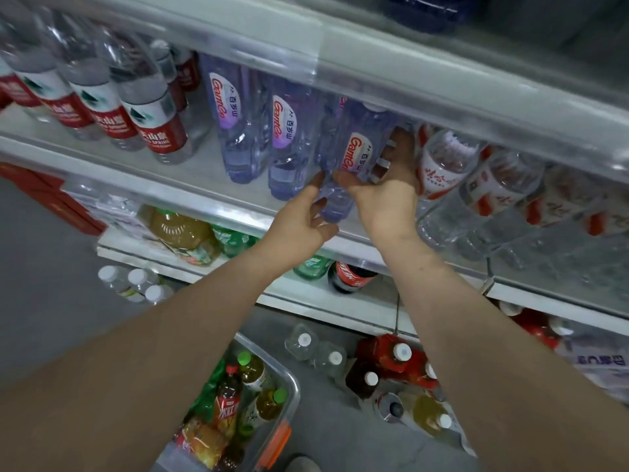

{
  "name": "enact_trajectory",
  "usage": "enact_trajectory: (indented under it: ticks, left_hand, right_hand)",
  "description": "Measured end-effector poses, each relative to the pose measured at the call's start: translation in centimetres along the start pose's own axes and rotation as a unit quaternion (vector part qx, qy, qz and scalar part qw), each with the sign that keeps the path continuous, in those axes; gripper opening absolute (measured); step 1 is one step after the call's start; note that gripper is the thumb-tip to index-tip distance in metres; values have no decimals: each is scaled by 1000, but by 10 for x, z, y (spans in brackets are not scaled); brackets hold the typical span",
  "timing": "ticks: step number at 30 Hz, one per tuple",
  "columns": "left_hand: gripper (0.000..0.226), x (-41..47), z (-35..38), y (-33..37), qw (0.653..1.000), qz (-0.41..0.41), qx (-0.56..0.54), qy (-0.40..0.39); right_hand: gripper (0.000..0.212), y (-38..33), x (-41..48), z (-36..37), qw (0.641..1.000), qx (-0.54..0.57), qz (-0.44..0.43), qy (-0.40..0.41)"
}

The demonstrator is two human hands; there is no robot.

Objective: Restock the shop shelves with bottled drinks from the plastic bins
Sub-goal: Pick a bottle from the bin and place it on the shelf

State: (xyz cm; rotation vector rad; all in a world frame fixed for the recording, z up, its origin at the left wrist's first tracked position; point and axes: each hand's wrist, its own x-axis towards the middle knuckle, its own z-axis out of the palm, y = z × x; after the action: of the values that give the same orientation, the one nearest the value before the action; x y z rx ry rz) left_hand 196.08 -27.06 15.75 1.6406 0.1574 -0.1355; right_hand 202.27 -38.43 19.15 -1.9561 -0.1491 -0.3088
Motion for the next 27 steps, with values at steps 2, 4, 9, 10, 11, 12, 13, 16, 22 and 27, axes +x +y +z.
enact_trajectory:
  ticks: [2, 4, 9, 10, 11, 12, 13, 16, 22, 27]
  left_hand:
    - [81, 5, -1, -3, 999, 11, 27, 13]
    - [81, 8, 0, -6, 997, 30, 59, 33]
    - [93, 8, 6, -14, 991, 72, 98, 57]
    - [94, 8, 6, -15, 990, 74, 105, 56]
    - [95, 7, 5, -17, 990, 75, 108, 51]
    - [96, 8, 5, -18, 990, 74, 109, 45]
    - [96, 9, 4, -20, 990, 73, 114, 41]
    - [98, 12, 2, -24, 987, 80, 131, 40]
    - [94, 15, -1, -31, 983, 90, 158, 40]
    - [93, 16, -1, -33, 987, 78, 141, 29]
  right_hand:
    - [76, 2, 3, 4, 1000, 4, -2, 8]
    - [80, 3, 3, 9, 1000, 3, 2, 18]
    - [79, 11, -2, 15, 999, 24, 1, 25]
    - [76, 13, -3, 16, 999, 32, 9, 23]
    - [73, 15, -5, 17, 999, 39, 17, 19]
    - [71, 18, -7, 18, 999, 46, 24, 15]
    - [70, 20, -10, 19, 998, 49, 30, 12]
    - [67, 29, -15, 24, 998, 40, 42, 11]
    - [53, 42, -15, 26, 998, 46, 53, 3]
    - [50, 41, -16, 24, 998, 48, 50, -1]
